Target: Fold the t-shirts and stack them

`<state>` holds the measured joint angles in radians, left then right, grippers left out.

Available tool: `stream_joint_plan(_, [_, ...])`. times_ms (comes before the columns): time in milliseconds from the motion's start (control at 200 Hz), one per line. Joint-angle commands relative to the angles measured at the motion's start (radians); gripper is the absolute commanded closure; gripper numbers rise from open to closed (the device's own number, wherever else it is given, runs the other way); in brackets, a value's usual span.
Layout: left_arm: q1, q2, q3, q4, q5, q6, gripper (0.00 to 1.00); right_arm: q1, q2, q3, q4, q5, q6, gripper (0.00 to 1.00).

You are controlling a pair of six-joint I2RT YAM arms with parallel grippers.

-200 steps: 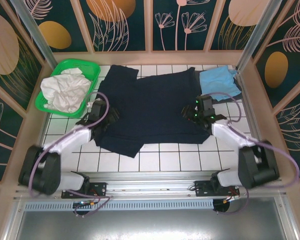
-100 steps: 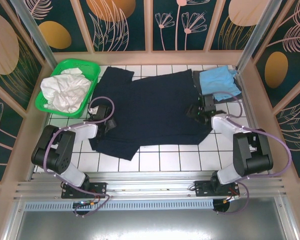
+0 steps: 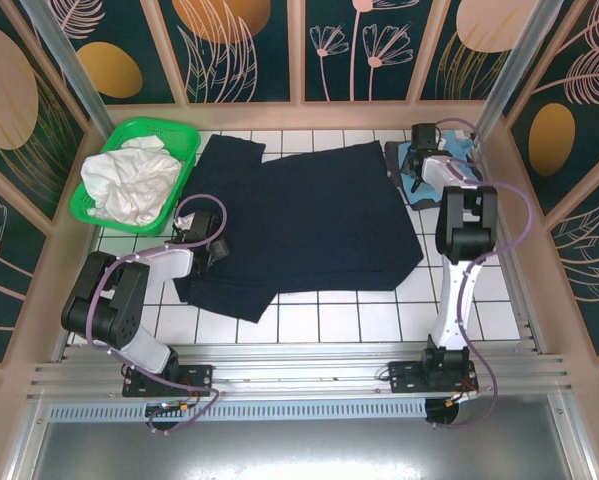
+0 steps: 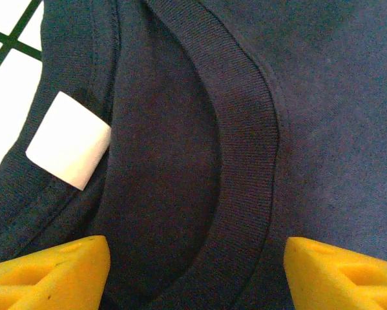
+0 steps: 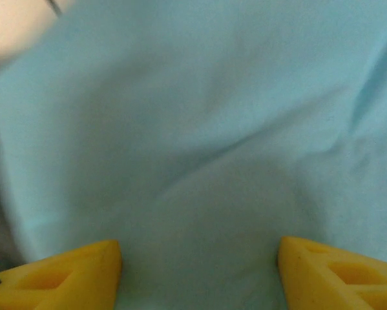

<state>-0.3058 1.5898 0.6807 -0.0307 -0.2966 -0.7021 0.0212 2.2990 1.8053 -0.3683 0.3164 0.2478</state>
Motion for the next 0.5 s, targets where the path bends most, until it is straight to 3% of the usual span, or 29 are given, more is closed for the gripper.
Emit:
stream_joint_plan(0, [0.008,-0.023,-0.001,-0.059,0.000,0.027,0.28,-0.028,0.091,0.162,-0.194,0.113,-0.038,0.35])
stream_joint_plan(250, [0.009,-0.030,0.021,-0.049,0.037,0.062,0.28,-0.096,0.151,0.248,-0.215,0.031,-0.013,0.34])
stream_joint_plan(340, [0.009,-0.034,0.030,-0.047,0.057,0.071,0.28,-0.094,0.135,0.237,-0.181,-0.054,-0.032,0.34])
stream_joint_plan(495, [0.009,-0.039,0.041,-0.046,0.082,0.088,0.27,-0.058,0.070,0.287,-0.249,-0.006,-0.029,0.33])
